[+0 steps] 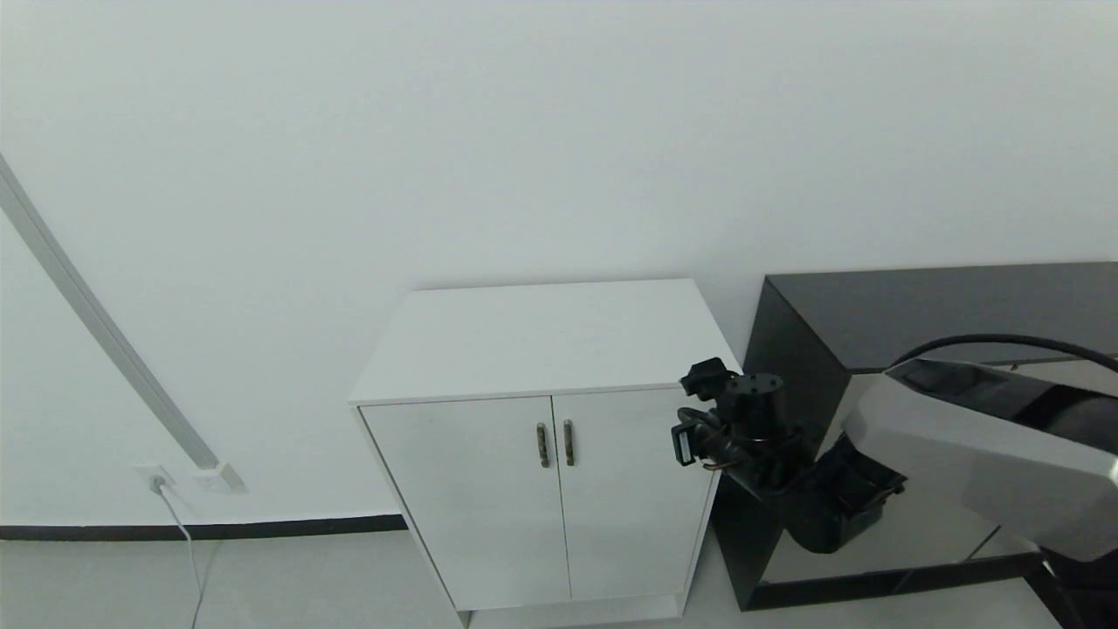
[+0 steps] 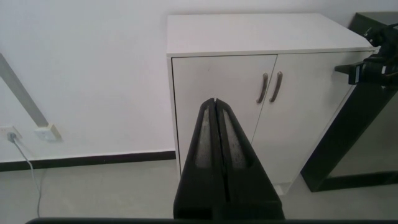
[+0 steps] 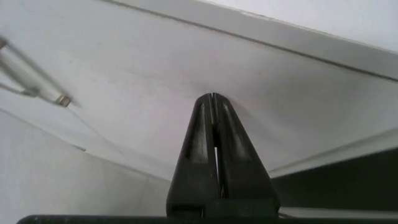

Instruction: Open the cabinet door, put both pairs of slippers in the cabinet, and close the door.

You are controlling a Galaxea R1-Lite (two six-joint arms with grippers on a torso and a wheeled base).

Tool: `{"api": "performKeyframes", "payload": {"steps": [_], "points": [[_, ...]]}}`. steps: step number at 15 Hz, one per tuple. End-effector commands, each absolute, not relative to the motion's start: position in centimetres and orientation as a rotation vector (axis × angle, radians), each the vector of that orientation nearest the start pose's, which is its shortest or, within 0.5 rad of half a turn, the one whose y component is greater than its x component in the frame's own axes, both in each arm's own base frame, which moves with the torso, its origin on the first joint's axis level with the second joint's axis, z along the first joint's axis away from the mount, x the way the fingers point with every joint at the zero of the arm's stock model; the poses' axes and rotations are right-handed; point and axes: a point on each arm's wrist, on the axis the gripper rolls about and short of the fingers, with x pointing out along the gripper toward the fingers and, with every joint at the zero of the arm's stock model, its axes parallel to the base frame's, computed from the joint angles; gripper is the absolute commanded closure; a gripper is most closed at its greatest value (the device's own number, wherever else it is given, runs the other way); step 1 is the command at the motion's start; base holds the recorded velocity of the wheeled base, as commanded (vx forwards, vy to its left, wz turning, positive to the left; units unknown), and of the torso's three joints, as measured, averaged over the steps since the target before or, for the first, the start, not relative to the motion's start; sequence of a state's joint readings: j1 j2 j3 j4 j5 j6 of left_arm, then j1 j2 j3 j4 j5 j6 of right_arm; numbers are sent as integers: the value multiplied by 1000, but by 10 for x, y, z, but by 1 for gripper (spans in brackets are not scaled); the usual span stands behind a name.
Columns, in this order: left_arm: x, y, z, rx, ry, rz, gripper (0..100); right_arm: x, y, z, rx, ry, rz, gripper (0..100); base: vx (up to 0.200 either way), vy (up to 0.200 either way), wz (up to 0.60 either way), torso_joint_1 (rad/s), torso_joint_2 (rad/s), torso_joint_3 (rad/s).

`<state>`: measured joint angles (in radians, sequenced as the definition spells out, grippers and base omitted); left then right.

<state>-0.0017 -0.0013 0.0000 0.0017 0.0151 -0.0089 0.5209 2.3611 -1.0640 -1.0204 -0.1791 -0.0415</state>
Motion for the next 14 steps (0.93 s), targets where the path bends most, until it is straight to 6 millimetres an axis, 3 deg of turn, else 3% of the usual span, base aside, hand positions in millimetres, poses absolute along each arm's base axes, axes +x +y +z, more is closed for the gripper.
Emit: {"api": "performKeyframes", "payload": {"steps": [1,5,8,10,11,14], "points": [[-23,0,75,-9,1,14,100,332,186,93,-118,201,333,100,0,0,0,0,0,0],[-23,0,75,-9,1,14,100,274,116,139,-99,163,142,100,0,0,0,0,0,0],[-23,0,75,-9,1,15,100,225,53,155,-84,138,-14,100,0,0,0,0,0,0],[-23,0,75,-9,1,15,100,197,29,162,-82,131,-76,100,0,0,0,0,0,0],[-23,0,75,-9,1,15,100,169,13,168,-84,126,-100,100,0,0,0,0,0,0],[-23,0,75,-11,1,15,100,111,-1,177,-76,147,-96,100,0,0,0,0,0,0]]}}
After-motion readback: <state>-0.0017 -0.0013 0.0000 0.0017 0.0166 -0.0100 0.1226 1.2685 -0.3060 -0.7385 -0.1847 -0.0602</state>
